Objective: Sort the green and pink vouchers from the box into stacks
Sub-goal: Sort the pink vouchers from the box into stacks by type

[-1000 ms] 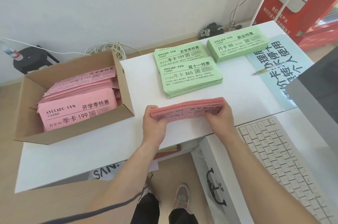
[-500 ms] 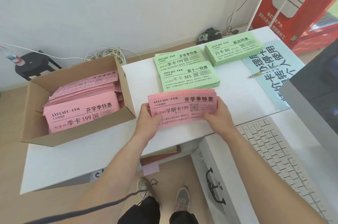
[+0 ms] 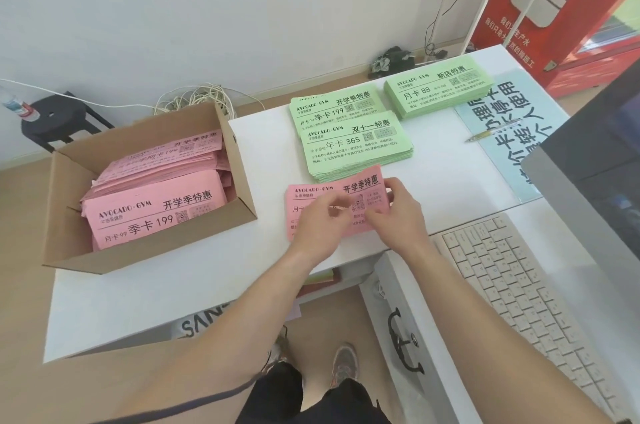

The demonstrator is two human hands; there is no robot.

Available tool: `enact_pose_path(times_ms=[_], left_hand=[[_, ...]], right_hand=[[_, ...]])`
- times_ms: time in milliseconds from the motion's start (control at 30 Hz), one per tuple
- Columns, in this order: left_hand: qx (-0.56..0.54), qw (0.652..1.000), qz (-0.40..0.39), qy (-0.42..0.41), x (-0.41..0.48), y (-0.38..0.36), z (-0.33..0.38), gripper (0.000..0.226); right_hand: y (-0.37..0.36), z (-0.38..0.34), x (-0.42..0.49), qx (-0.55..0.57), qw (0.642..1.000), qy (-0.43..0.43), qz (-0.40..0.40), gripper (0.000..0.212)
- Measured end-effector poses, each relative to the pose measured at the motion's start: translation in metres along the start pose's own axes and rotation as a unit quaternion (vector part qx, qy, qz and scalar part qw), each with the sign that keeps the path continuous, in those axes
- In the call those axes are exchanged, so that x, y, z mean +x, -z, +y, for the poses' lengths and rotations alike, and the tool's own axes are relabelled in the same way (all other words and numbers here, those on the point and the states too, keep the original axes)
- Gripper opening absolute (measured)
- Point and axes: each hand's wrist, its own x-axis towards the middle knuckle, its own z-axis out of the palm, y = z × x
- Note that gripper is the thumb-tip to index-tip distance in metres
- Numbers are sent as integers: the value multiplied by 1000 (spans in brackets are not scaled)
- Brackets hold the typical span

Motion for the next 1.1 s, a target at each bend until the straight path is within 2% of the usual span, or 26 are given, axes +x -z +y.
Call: enact_pose_path(times_ms=[100, 200, 367, 467, 667, 800, 900, 1000, 1100], left_hand=[[-142, 988, -36, 55, 3, -12, 9, 25], [-197, 976, -33, 85, 4, -11, 11, 32], [-184, 979, -25, 81, 8, -2, 2, 23], [-126, 991, -1, 53, 10, 1, -5, 15], [-102, 992, 18, 69, 17, -3, -20, 23], [-97, 991, 22, 84, 24, -5, -25, 25], [-103, 990, 17, 95, 29, -5, -25, 23], [-106, 990, 19, 92, 32, -5, -25, 25], [-123, 988, 19, 92, 32, -5, -23, 25]], right_hand=[[-5, 5, -9, 30, 998, 56, -17, 51], [-9, 12, -17, 47, 993, 67, -84, 55], [-10, 14, -17, 107, 987, 39, -115, 62], [-10, 12, -16, 115, 986, 38, -118, 59], [-7, 17, -9, 152, 982, -8, -109, 42], [-1, 25, -1, 158, 984, -74, -44, 24], [8, 29, 4, 129, 984, -122, -2, 34], [16, 34, 11, 122, 980, -157, 6, 45], [20, 34, 12, 123, 980, -159, -1, 35]])
